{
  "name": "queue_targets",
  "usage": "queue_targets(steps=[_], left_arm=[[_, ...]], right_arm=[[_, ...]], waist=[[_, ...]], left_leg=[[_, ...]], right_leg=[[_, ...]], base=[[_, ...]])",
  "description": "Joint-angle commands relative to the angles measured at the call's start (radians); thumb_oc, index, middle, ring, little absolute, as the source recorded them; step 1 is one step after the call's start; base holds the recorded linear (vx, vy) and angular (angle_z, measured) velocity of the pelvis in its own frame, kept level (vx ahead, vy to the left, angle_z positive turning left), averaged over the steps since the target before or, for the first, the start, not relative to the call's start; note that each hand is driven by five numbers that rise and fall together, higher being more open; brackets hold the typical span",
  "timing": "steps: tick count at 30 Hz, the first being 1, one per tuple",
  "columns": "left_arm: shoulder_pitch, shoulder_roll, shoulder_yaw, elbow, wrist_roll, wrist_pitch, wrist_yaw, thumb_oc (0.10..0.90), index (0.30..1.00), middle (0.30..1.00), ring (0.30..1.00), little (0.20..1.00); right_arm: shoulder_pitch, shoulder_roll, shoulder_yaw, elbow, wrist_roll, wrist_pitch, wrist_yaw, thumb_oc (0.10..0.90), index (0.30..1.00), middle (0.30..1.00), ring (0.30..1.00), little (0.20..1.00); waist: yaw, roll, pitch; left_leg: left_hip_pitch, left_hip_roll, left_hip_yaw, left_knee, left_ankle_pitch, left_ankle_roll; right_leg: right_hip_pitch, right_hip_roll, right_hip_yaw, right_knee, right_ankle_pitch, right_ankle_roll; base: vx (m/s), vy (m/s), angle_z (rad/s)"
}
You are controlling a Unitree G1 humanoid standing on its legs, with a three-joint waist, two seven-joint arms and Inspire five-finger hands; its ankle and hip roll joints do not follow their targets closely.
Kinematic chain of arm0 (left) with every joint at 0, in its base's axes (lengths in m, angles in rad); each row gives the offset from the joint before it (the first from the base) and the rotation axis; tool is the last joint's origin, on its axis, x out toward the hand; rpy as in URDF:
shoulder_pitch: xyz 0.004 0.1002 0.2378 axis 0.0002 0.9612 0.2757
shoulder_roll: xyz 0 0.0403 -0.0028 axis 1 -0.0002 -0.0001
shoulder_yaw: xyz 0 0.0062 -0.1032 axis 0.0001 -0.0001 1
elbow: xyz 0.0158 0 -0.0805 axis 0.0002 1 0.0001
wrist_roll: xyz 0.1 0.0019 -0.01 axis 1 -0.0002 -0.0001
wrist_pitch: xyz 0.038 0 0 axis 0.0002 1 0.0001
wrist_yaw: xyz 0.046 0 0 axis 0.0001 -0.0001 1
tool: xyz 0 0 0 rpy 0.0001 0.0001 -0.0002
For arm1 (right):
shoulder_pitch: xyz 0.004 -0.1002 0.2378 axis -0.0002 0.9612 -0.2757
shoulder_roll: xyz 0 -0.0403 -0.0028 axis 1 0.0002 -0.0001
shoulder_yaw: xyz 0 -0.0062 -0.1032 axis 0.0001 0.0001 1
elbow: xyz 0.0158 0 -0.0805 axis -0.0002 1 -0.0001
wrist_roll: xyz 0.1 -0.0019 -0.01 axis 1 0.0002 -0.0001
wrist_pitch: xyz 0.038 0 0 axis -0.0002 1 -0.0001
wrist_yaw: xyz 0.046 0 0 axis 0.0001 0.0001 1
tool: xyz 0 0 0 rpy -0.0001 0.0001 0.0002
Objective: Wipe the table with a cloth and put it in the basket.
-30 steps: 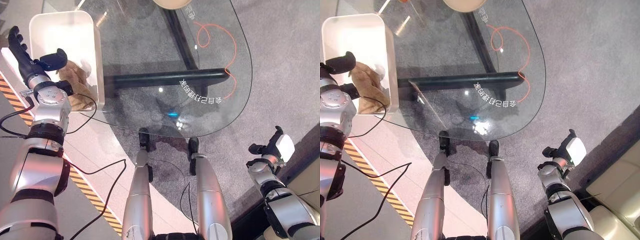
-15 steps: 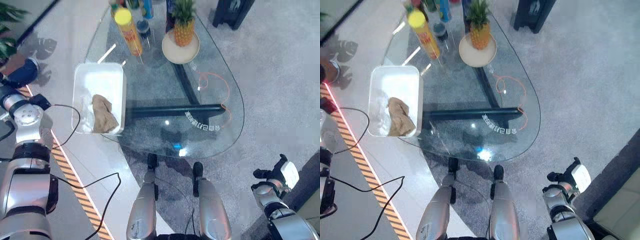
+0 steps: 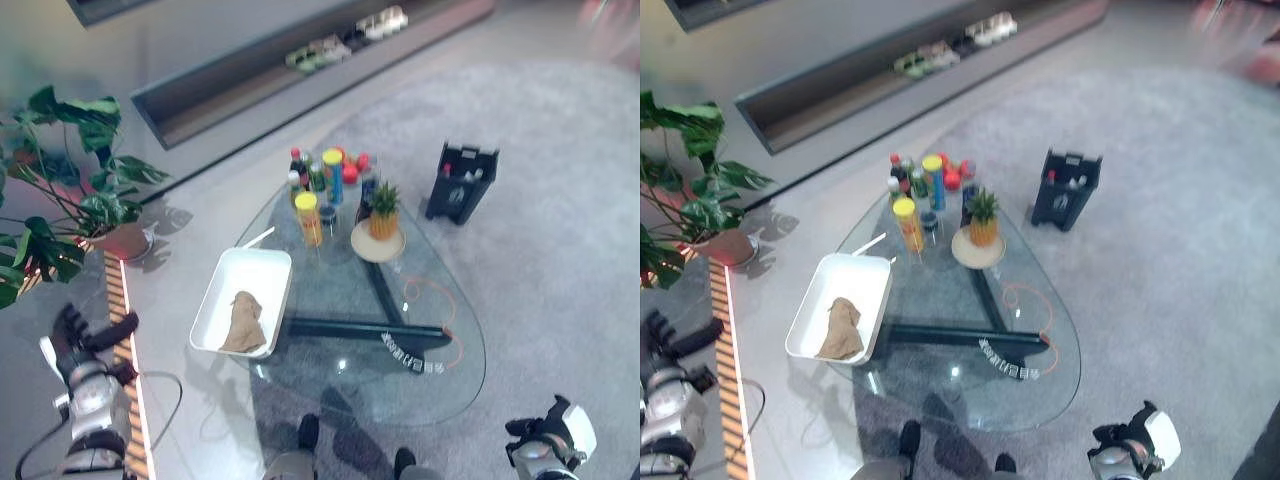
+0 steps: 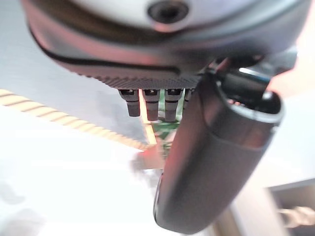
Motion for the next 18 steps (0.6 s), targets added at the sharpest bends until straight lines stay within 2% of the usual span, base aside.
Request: queue_targets(steps=[1,3,8,11,14,18], left_arm=[[-0.032,-0.007,0.009,0.082,0.112,0.016,-0.075,0.8,0.9,0.9,0.9,0.9],[-0.017,-0.035,-0.016,0.12,0.132,0.047,-0.121,0.8,0.9,0.9,0.9,0.9],[0.025,-0.134,-0.092,0.206,0.245,0.179,-0.283,0.8,0.9,0.9,0.9,0.9],[0.042,-0.176,-0.147,0.227,0.306,0.265,-0.315,0.8,0.9,0.9,0.9,0.9],[0.04,-0.194,-0.19,0.238,0.386,0.281,-0.324,0.8,0.9,0.9,0.9,0.9],[0.036,-0.213,-0.248,0.242,0.423,0.325,-0.361,0.8,0.9,0.9,0.9,0.9]], right_arm=[[0.021,-0.029,0.005,0.042,-0.085,0.056,0.136,0.8,0.9,0.9,0.9,0.9],[0.023,-0.023,0.027,0.051,-0.111,0.06,0.162,0.8,0.9,0.9,0.9,0.9],[0.02,0.008,0.059,0.087,-0.184,0.095,0.3,0.8,0.9,0.9,0.9,0.9],[0.015,0.025,0.092,0.097,-0.25,0.134,0.39,0.8,0.9,0.9,0.9,0.9],[0.009,0.039,0.115,0.106,-0.255,0.161,0.443,0.8,0.9,0.9,0.9,0.9],[-0.005,0.051,0.136,0.107,-0.25,0.177,0.46,0.8,0.9,0.9,0.9,0.9]], waist=[[-0.002,-0.005,-0.038],[-0.002,-0.007,-0.043],[-0.003,-0.003,-0.055],[-0.005,0.001,-0.057],[-0.005,0.001,-0.059],[-0.009,0.002,-0.061]], left_leg=[[0.082,-0.061,0.083,-0.002,-0.144,0.034],[0.089,-0.058,0.087,-0.002,-0.145,0.031],[0.104,-0.05,0.109,-0.002,-0.15,0.027],[0.11,-0.047,0.118,-0.002,-0.153,0.026],[0.114,-0.046,0.122,-0.002,-0.155,0.028],[0.125,-0.043,0.13,-0.002,-0.158,0.03]], right_leg=[[-0.057,0.01,0.033,-0.008,0.069,0.013],[-0.045,0.008,0.029,-0.022,0.076,0.015],[-0.024,-0.001,0.017,-0.048,0.088,0.018],[-0.02,-0.004,0.011,-0.051,0.088,0.018],[-0.015,-0.005,0.004,-0.052,0.087,0.016],[-0.006,-0.005,0.0,-0.049,0.082,0.013]], base=[[0.0,0.0,0.0],[0.0,0.0,0.0],[0.0,0.028,-0.02],[0.0,0.043,-0.04],[0.0,0.017,-0.04],[0.01,0.008,-0.03]])
